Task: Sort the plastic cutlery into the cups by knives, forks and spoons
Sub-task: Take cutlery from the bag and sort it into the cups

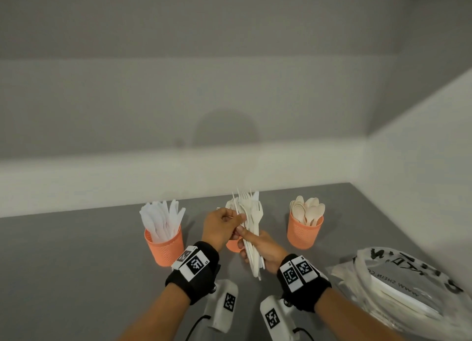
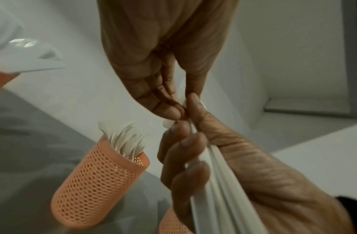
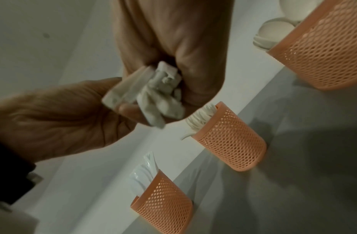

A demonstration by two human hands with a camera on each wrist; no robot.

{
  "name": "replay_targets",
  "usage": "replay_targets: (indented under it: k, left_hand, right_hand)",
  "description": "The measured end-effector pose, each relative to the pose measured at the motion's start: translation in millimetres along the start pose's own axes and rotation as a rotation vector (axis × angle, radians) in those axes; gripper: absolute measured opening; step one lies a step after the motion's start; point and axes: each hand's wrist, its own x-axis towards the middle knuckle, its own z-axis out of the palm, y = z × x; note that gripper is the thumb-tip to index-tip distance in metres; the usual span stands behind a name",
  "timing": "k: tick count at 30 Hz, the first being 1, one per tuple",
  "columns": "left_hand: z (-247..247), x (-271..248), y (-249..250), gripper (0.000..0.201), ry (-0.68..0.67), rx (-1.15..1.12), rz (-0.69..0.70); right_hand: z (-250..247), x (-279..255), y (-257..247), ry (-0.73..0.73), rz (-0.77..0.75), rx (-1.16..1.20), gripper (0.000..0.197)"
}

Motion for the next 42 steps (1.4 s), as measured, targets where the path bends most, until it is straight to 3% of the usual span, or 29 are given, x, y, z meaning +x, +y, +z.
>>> replay_targets:
  k: [7, 12, 16, 18, 20, 23, 27, 29, 32, 37, 40, 42]
  left_hand:
    - [-3, 1, 4, 0.014, 0.05, -0.096, -0.001]
    - [-5, -2, 13, 0.013, 0.125, -0.25, 0.011]
    - [-12, 0, 20, 0.011, 0.223, -0.401, 0.015]
    - [-13, -3, 20, 0.02, 0.171, -0.255, -0.002]
    - [-9, -12, 18, 0.023, 0.008, -0.13, -0.028]
    - [0, -25, 13, 0.026, -0.282, -0.132, -0.024]
    - [4, -23, 18, 0.027, -0.302, -0.114, -0.02]
    - [7, -24, 20, 0.027, -0.311, -0.095, -0.035]
    - [11, -23, 22, 0.012, -0.212, -0.16, -0.064]
    - [16, -13, 20, 0.025, -0.03, -0.177, -0.018]
    - [16, -9, 19, 0.034, -0.047, -0.122, -0.024]
    - [12, -3, 15, 0.04, 0.064, -0.108, -0.011]
  right_hand:
    - [-4, -6, -2, -0.017, 0.04, 0.133, 0.028]
    - [-8, -11, -2, -0.008, 0.06, 0.058, 0.035]
    - [-17, -9, 2, 0.045, 0.051, 0.06, 0.022]
    - [-20, -10, 0, 0.019, 0.041, 0.084, 0.016]
    - [-20, -12, -2, -0.051, 0.051, 0.088, 0.02]
    - [-13, -16, -5, -0.227, 0.117, 0.015, 0.05]
    - [-8, -20, -7, -0.456, 0.219, -0.002, 0.039]
    - [-9, -23, -10, -0.498, 0.247, -0.017, 0.033]
    - [-7, -24, -16, -0.418, 0.239, -0.061, 0.018]
    - [-2, -21, -17, -0.097, 0.069, -0.142, 0.016]
    - [-3, -17, -12, -0.008, 0.02, -0.102, 0.016]
    - [-6, -17, -9, 0.047, -0.04, -0.087, 0.021]
